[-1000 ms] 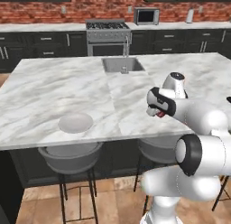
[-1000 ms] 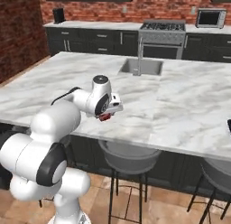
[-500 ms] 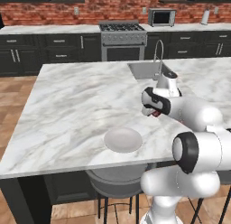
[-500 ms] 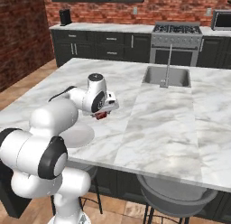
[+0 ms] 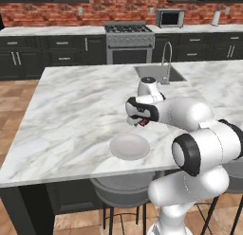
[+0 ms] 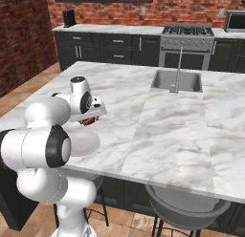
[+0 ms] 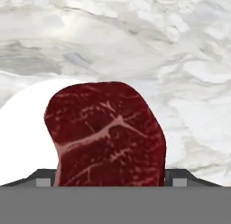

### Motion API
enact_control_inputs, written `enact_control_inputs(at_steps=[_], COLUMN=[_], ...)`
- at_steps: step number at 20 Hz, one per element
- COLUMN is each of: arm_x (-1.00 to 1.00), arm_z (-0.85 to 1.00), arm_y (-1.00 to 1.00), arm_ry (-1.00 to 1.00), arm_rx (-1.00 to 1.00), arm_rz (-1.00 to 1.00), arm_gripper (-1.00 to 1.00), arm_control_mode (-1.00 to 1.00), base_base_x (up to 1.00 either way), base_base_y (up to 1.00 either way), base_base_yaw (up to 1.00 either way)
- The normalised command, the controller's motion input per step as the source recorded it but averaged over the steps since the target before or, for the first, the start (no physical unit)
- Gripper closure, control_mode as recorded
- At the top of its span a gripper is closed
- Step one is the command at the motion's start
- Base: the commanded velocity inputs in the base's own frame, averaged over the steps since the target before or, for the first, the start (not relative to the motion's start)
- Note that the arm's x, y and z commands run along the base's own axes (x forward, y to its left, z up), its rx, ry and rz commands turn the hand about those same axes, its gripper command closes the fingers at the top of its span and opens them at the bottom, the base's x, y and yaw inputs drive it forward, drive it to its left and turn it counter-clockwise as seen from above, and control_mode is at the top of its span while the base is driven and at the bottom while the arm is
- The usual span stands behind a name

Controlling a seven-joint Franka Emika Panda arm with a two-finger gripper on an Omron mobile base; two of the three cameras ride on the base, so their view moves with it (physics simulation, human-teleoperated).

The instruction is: Create a steak meal by picking up the steak and asparagus from the tray and placing them on the plate. Leave the carrot on the tray.

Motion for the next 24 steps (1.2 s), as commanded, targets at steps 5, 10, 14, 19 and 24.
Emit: enact_control_inputs(at_steps=[5, 10, 14, 19, 24], arm_x=[0.0, 0.0, -0.07, -0.23, -0.18], arm_z=[-0.58, -0.57, -0.51, -0.39, -0.37], arm_y=[0.36, 0.07, 0.0, 0.0, 0.0], arm_ry=[0.04, 0.01, 0.0, 0.0, 0.0], arm_rx=[0.0, 0.0, 0.0, 0.0, 0.0], arm_rz=[0.0, 0.0, 0.0, 0.0, 0.0], arm_gripper=[1.0, 1.0, 1.0, 1.0, 1.0], arm_control_mode=[-1.0, -1.0, -1.0, -1.0, -1.0], base_base_x=[0.0, 0.0, 0.0, 0.0, 0.0], base_base_y=[0.0, 0.0, 0.0, 0.0, 0.0], base_base_yaw=[0.0, 0.0, 0.0, 0.0, 0.0])
